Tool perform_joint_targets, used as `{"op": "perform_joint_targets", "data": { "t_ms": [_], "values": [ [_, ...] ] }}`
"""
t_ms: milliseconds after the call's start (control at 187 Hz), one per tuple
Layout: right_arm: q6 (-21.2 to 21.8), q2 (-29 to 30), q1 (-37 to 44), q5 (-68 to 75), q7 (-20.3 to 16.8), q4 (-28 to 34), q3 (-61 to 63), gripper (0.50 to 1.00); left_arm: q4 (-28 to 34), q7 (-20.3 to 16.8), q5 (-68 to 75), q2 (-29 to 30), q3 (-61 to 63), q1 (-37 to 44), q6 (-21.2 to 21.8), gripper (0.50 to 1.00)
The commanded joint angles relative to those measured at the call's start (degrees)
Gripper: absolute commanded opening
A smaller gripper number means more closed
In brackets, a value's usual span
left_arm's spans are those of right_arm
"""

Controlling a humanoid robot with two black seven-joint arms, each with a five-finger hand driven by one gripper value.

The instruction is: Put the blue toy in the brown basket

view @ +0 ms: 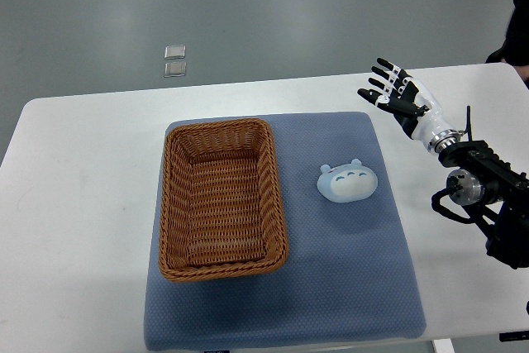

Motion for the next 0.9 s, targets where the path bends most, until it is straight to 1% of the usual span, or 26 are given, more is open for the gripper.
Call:
{"op": "perform_joint_targets", "data": {
  "t_ms": [0,400,571,896],
  "values": [
    [0.2,0.0,0.2,-0.2,-0.1,0.0,-0.1,0.909,0.0,0.0,0.0,0.0,0.0,0.0,0.0,1.0],
    [0.8,-1.4,0.9,-0.9,-0.1,0.5,-1.1,0.909,0.0,0.0,0.0,0.0,0.1,0.0,0.0,1.0],
    [2.6,-2.0,1.0,-2.9,-0.1,0.6,-1.1,0.909,0.0,0.0,0.0,0.0,0.2,0.0,0.0,1.0],
    [2.7,-2.1,1.0,-7.4,0.2,0.9,-1.1,0.909,0.1,0.0,0.0,0.0,0.2,0.0,0.0,1.0]
  ]
}}
